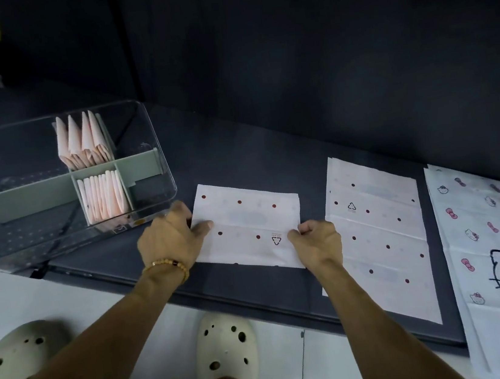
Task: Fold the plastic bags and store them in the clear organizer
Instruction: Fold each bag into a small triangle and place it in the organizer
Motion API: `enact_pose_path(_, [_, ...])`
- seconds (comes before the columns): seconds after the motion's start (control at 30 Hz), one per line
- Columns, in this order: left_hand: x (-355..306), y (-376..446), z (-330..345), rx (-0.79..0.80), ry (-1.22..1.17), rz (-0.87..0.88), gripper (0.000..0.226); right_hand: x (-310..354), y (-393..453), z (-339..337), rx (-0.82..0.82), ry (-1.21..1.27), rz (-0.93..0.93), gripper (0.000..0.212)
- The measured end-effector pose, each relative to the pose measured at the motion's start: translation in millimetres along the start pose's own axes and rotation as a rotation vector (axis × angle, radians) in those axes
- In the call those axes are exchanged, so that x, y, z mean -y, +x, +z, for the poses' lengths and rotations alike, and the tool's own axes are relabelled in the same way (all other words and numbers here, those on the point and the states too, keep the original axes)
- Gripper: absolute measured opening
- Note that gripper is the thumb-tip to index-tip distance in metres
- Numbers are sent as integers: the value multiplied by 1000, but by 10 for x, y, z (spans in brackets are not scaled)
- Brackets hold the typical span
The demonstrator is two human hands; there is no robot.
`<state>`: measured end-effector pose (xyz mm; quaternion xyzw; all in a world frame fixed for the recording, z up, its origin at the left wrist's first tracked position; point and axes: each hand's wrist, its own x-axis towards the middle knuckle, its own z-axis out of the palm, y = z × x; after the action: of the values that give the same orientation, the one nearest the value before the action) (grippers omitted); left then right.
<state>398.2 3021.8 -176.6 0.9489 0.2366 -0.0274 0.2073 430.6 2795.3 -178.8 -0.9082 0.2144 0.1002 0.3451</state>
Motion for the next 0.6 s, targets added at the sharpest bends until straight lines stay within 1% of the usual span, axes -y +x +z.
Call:
enact_pose_path(0.03, [-1,-26,-1,-76,24,50,37,2,-4,-1,1,4,3,22])
enact_pose_path(0.1, [6,-98,42,-187,46,270,30,4,-8,-6,8,5,2,23])
enact_pose_path(0.13, [19,-136,79,-186,41,398,26,5,-8,-8,11,5,2,23])
enact_pose_path(0.17, [34,-168,118,-148,29,512,24,6,-7,-11,14,4,4,23])
enact_pose_path(0.23, [72,-213,205,-49,28,656,28,7,7,-16,17,3,4,23])
enact_pose_path(0.27, [92,-229,245,-14,35,681,32,8,18,-18,17,-1,2,24])
enact_pose_path(0.33, [121,-245,294,36,62,675,41,4,41,-16,26,-8,-4,23])
enact_pose_path(0.43, [143,-242,312,89,116,675,60,-11,65,-14,39,-26,-23,17])
enact_pose_path(0.53, [153,-234,323,115,157,678,65,4,75,-5,31,-45,-16,11])
enact_pose_path(0.6, [162,-237,350,123,195,671,67,31,19,4,-17,-58,1,8])
